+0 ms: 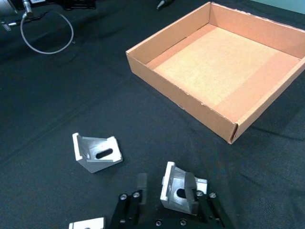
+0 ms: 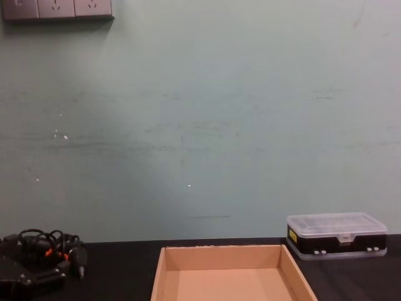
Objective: Use one hand to pick up the angle iron from the table and place it into the box.
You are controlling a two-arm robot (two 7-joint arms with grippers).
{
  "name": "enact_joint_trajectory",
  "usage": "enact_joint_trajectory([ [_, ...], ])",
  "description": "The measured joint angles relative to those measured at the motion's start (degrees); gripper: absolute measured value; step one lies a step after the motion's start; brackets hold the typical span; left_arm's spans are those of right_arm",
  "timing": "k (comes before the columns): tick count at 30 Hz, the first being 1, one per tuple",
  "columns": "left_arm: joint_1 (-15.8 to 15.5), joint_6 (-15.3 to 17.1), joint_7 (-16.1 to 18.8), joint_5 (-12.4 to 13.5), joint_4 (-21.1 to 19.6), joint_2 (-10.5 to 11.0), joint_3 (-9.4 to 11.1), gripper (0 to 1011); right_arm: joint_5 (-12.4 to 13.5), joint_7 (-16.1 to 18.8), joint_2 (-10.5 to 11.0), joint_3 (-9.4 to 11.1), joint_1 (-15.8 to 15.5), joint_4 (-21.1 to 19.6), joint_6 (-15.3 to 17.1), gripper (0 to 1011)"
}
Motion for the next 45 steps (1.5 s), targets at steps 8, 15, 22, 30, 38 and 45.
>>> enact_joint_trajectory([
  [8,0.0,0.0,0.0,0.0,0.0,0.0,0.0,1011,-0.1,0.1,0.1,0.0,-0.2,0.0,-0.2,250],
  [15,0.0,0.0,0.0,0.0,0.0,0.0,0.0,1011,-0.4,0.1,0.1,0.1,-0.6,-0.2,-0.5,110],
  [22,0.0,0.0,0.0,0.0,0.0,0.0,0.0,1011,-0.1,-0.9,0.4,1.9,-1.5,-2.8,-1.7,83],
  [30,0.0,0.0,0.0,0.0,0.0,0.0,0.0,1011,0.7,-3.0,0.1,5.2,-0.8,-7.9,-3.6,83],
  [38,0.0,0.0,0.0,0.0,0.0,0.0,0.0,1011,-0.5,-3.9,-2.9,5.2,3.8,-6.6,-4.7,82],
  [45,0.0,0.0,0.0,0.0,0.0,0.0,0.0,1011,-2.9,-3.5,-7.2,2.5,9.0,0.2,-5.6,83],
])
